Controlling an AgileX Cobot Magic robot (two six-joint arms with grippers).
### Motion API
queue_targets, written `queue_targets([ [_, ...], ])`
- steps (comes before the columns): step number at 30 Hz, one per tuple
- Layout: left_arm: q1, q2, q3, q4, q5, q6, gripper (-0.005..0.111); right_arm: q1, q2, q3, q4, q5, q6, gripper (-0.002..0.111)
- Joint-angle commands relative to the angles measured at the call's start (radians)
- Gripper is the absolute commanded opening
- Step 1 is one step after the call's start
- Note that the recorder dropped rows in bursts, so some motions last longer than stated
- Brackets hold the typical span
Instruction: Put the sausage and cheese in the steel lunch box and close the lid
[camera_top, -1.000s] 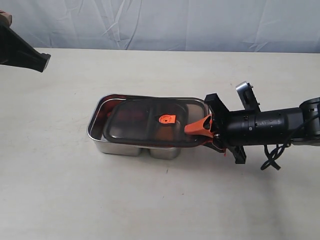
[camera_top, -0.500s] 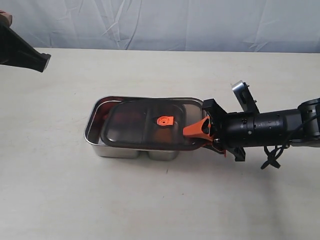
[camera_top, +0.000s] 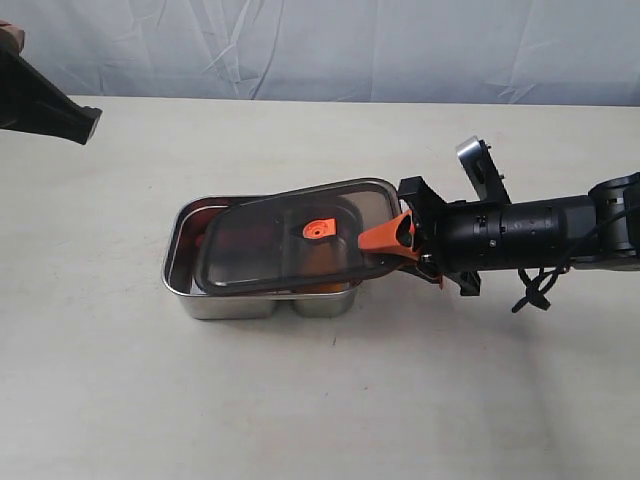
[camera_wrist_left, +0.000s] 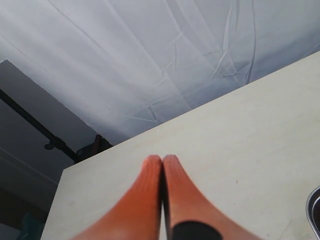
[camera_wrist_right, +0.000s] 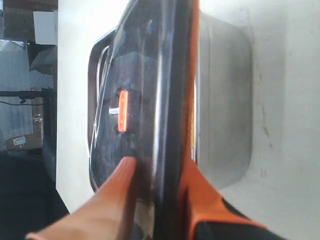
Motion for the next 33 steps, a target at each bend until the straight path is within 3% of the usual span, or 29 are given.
queue_targets([
  [1, -0.001, -0.009, 0.003, -0.001, 0.005, -0.001, 0.000, 0.007, 0.015, -0.003, -0.038, -0.055, -0.082, -0.001],
  [11, -0.001, -0.009, 0.003, -0.001, 0.003, 0.001, 0.000, 0.007, 0.015, -0.003, -0.038, 0.077, -0.101, -0.001],
  [33, -0.001, -0.009, 0.003, -0.001, 0.005, 0.001, 0.000, 0.007, 0.015, -0.003, -0.038, 0.085, -0.038, -0.001],
])
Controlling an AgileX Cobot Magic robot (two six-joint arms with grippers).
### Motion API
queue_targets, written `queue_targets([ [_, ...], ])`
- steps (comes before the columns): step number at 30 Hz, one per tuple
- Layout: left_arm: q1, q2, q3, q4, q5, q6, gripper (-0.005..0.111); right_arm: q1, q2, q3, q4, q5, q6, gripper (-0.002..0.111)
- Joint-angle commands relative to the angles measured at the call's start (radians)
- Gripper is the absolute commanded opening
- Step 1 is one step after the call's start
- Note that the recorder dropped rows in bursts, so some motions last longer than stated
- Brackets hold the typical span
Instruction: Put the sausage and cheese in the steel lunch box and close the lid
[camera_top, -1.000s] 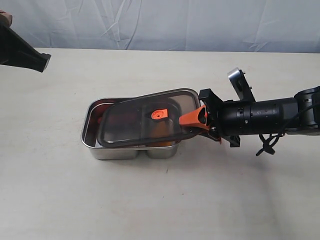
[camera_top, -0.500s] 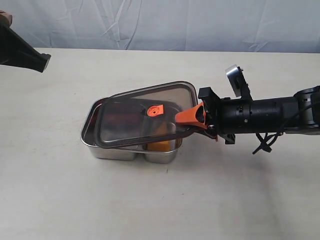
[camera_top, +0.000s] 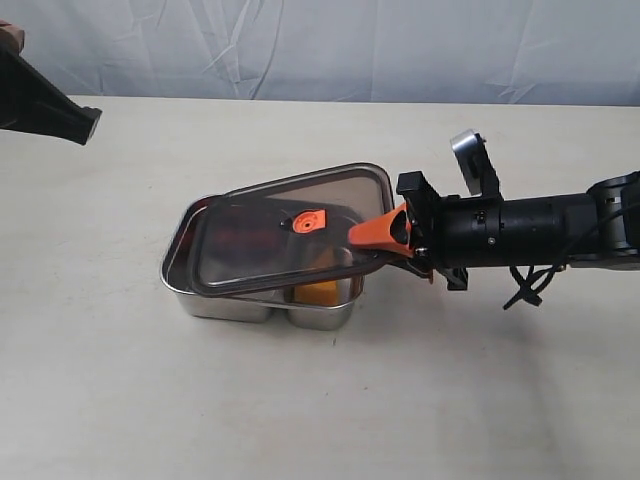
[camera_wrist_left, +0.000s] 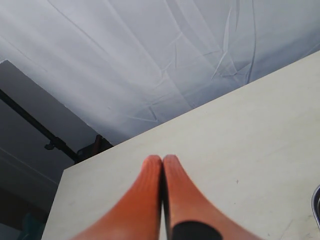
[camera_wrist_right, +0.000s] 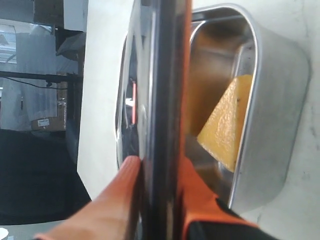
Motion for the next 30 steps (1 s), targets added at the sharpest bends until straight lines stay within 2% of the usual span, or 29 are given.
queue_targets([
  [1, -0.001, -0.009, 0.003, -0.001, 0.005, -0.001, 0.000, 0.007, 0.007, 0.003, -0.040, -0.032, 0.011, -0.001],
  [7, -0.001, -0.009, 0.003, -0.001, 0.005, -0.001, 0.000, 0.007, 0.007, 0.003, -0.040, -0.032, 0.029, 0.002],
  [12, -0.001, -0.009, 0.003, -0.001, 0.005, -0.001, 0.000, 0.007, 0.007, 0.003, -0.061, -0.039, 0.063, 0.028],
  [14, -0.001, -0.009, 0.003, -0.001, 0.005, -0.001, 0.000, 0.007, 0.007, 0.003, -0.071, -0.041, 0.063, 0.033],
  [30, -0.001, -0.009, 0.003, -0.001, 0.005, -0.001, 0.000, 0.007, 0.007, 0.003, -0.135, -0.043, 0.133, 0.033],
])
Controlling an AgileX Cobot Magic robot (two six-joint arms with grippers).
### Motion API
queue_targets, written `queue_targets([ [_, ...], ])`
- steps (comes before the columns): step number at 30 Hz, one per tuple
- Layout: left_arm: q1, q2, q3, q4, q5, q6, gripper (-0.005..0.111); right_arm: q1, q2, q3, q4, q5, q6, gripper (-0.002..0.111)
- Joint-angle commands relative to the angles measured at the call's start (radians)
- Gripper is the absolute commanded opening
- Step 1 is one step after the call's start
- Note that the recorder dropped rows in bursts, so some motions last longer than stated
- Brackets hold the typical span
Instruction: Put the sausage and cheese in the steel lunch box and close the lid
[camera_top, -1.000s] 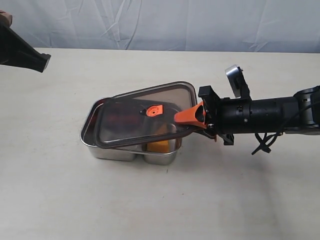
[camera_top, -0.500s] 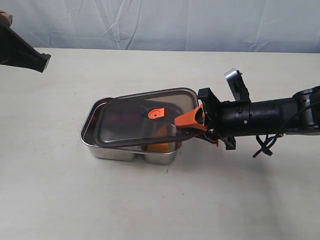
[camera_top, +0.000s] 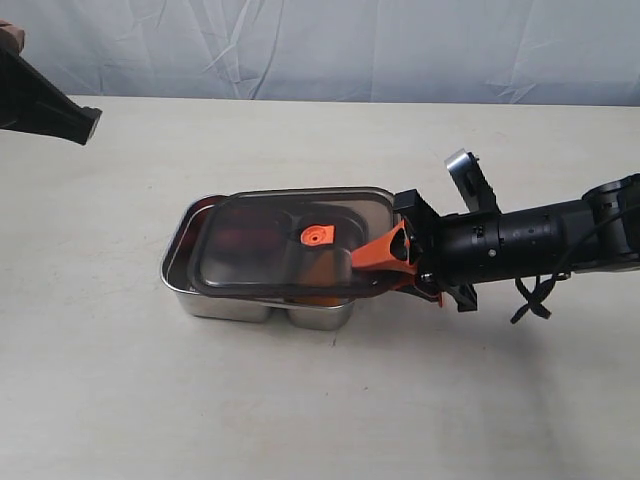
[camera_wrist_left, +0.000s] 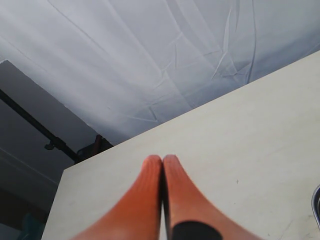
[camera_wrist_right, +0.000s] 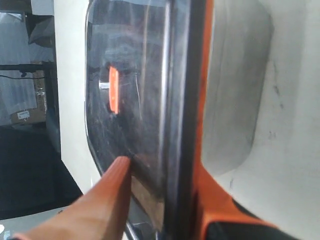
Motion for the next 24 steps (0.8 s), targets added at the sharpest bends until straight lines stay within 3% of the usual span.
queue_targets([
  [1, -0.001, -0.009, 0.003, -0.001, 0.005, -0.001, 0.000, 0.005, 0.003, 0.003, -0.032, 0.001, 0.007, 0.033],
  [24, -0.001, -0.009, 0.003, -0.001, 0.024, -0.001, 0.000, 0.005, 0.003, 0.003, -0.113, 0.001, 0.063, 0.033],
])
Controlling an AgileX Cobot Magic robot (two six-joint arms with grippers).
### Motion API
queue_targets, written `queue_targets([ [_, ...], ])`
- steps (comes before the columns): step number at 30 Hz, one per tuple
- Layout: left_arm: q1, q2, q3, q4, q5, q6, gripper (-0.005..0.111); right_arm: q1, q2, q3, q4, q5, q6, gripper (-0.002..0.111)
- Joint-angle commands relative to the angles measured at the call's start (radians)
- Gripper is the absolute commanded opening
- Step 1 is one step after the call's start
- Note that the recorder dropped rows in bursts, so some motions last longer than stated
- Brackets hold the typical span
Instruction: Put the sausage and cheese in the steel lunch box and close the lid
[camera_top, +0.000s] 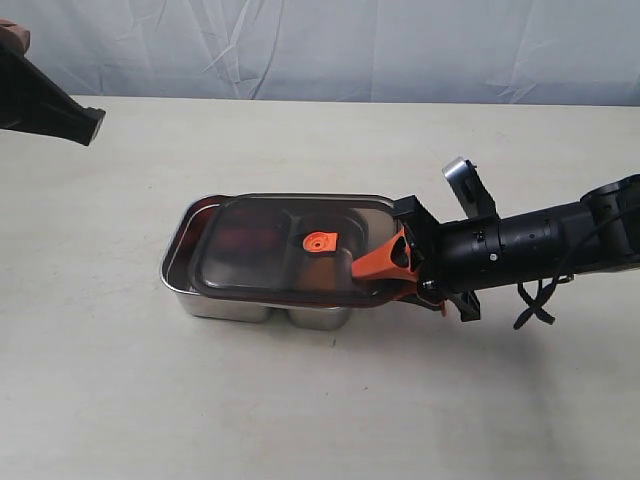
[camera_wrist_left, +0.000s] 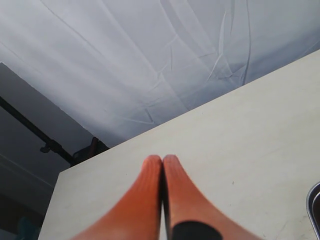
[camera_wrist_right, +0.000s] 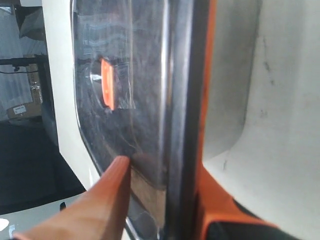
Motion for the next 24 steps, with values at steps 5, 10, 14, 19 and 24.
queue_targets([
  [5, -0.001, -0.009, 0.003, -0.001, 0.008, -0.001, 0.000, 0.005, 0.003, 0.003, -0.038, 0.005, -0.010, 0.033],
  [10, -0.001, -0.009, 0.003, -0.001, 0.004, 0.005, 0.000, 0.003, 0.003, 0.003, -0.058, 0.000, -0.014, 0.033],
  [14, -0.001, -0.009, 0.003, -0.001, 0.004, 0.005, 0.000, 0.003, 0.003, -0.003, -0.086, -0.018, -0.014, 0.042],
  [19, -0.001, -0.009, 0.003, -0.001, 0.001, 0.005, 0.000, 0.003, 0.003, -0.021, -0.116, -0.023, -0.004, 0.063],
  [24, -0.001, -0.009, 0.003, -0.001, 0.001, 0.005, 0.000, 0.003, 0.003, -0.056, -0.118, -0.020, 0.012, 0.060],
])
